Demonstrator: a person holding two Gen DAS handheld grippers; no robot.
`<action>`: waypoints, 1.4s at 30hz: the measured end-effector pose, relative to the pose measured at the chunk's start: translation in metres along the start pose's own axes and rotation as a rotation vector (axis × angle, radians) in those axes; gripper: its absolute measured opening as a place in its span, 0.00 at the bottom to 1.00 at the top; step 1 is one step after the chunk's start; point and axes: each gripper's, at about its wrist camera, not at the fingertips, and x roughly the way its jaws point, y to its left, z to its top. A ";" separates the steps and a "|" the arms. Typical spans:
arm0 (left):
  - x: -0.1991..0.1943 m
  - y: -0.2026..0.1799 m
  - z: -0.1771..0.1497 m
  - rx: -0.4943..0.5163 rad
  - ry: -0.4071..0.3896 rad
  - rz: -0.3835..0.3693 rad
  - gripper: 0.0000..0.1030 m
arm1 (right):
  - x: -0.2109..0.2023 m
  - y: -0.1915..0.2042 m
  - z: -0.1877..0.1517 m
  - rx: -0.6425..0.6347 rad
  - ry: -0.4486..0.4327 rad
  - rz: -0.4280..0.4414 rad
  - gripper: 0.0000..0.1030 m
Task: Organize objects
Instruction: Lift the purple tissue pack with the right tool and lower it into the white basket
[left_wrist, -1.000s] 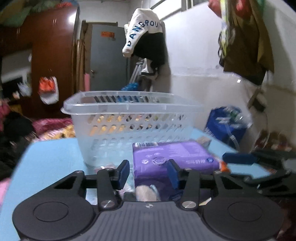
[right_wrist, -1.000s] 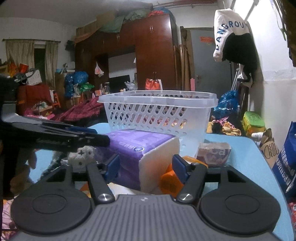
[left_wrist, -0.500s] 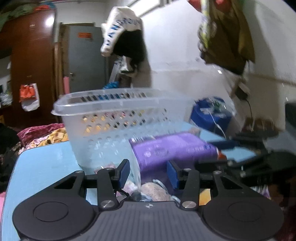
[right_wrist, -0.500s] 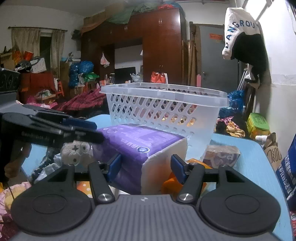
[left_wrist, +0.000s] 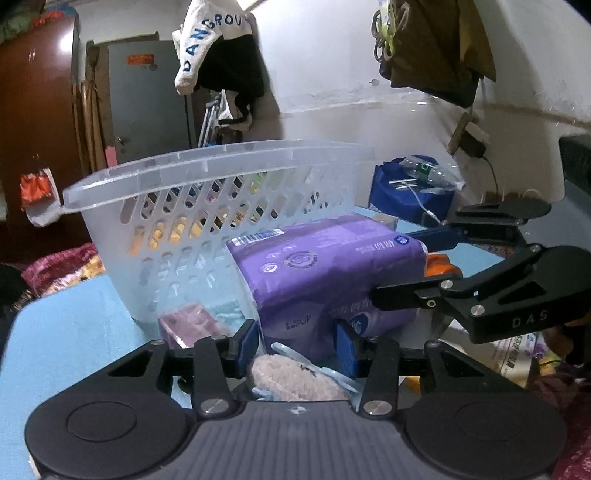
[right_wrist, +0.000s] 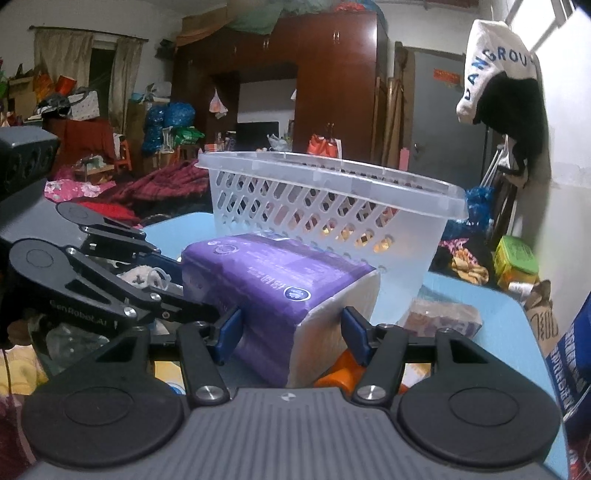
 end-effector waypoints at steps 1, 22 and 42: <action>-0.002 -0.002 -0.001 0.001 -0.008 0.005 0.47 | -0.001 0.002 0.001 -0.011 -0.004 -0.008 0.59; -0.077 0.002 0.111 -0.019 -0.274 0.083 0.45 | -0.058 -0.018 0.103 -0.088 -0.282 0.015 0.57; 0.094 0.105 0.139 -0.298 0.227 0.114 0.45 | 0.120 -0.090 0.119 0.127 0.236 0.073 0.56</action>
